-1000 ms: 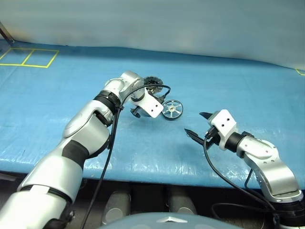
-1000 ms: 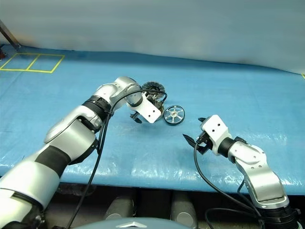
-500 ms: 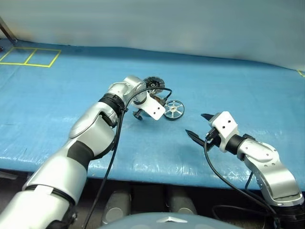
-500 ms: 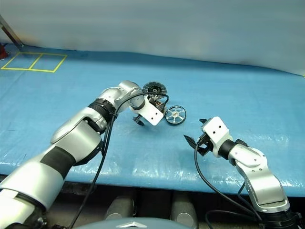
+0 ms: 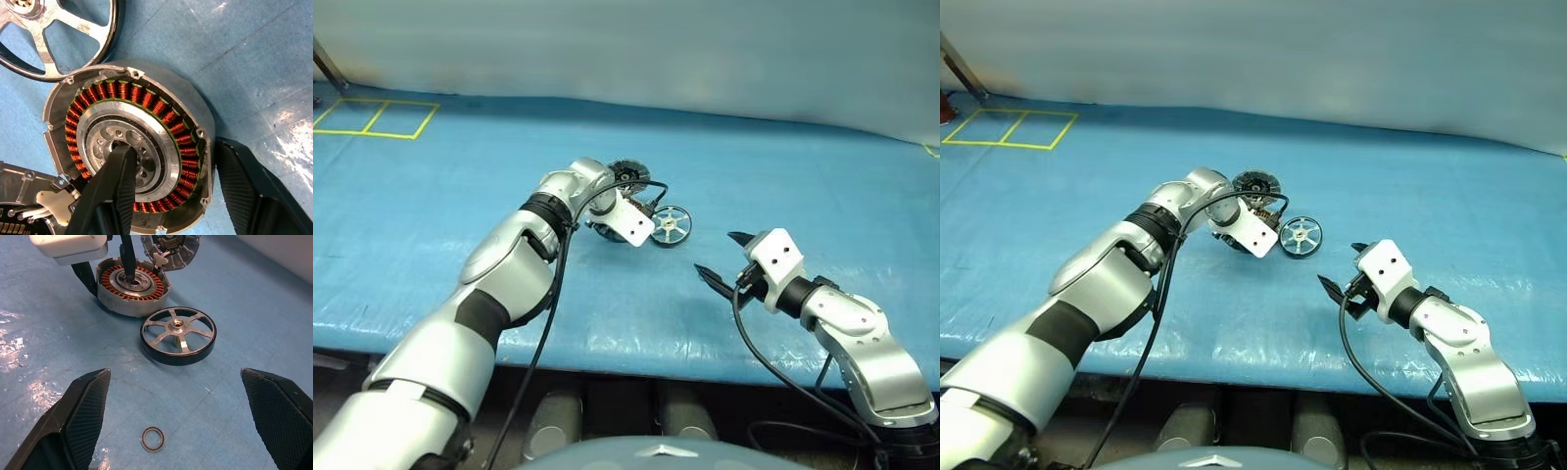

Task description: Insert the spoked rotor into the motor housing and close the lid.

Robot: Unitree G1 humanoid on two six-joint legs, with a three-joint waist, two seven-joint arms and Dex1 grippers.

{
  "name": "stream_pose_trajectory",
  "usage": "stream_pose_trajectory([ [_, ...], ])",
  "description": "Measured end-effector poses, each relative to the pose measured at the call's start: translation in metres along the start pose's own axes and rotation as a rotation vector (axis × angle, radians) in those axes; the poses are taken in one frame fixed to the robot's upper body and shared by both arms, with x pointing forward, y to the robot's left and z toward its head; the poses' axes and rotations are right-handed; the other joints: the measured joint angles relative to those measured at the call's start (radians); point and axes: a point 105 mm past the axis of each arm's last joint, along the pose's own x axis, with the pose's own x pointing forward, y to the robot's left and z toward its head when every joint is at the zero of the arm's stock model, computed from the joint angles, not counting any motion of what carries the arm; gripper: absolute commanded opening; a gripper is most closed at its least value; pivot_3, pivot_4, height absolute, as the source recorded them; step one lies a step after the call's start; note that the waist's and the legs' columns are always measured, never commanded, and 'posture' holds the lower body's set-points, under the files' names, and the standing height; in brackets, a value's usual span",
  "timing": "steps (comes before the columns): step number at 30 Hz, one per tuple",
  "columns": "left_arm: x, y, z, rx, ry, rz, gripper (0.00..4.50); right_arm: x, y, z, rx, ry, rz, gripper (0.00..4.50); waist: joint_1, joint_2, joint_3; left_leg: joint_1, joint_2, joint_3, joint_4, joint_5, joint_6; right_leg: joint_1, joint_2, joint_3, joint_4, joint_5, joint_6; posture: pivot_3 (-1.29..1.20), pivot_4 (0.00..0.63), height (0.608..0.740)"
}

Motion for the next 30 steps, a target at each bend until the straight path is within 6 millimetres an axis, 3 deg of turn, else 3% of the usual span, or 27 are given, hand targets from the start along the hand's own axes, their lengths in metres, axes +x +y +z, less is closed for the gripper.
stream_pose_trajectory([
  [8,-0.002,-0.004,-0.006,0.002,0.0,-0.004,2.08,0.002,-0.001,0.004,-0.002,-0.017,-0.007,4.5,-0.007,0.0,0.0,0.0,0.0,0.0,0.0,0.0,0.0,0.0,0.0,0.0,0.001,0.0,0.0,0.0,0.15,0.74],
  [17,-0.014,-0.032,-0.018,0.046,-0.061,-0.059,2.08,0.009,0.0,0.008,0.019,-0.053,-0.009,4.5,-0.019,0.001,-0.001,0.003,0.0,0.001,-0.001,0.0,0.0,0.001,0.0,0.002,0.001,0.0,-0.001,0.0,0.15,0.74],
  [30,-0.019,-0.049,0.027,0.045,-0.123,-0.044,2.08,0.024,0.001,0.006,0.011,-0.082,-0.005,4.5,-0.009,0.002,-0.001,0.003,0.0,0.001,0.0,0.0,0.0,0.001,0.0,0.002,0.002,0.0,-0.001,0.0,0.15,0.74],
])
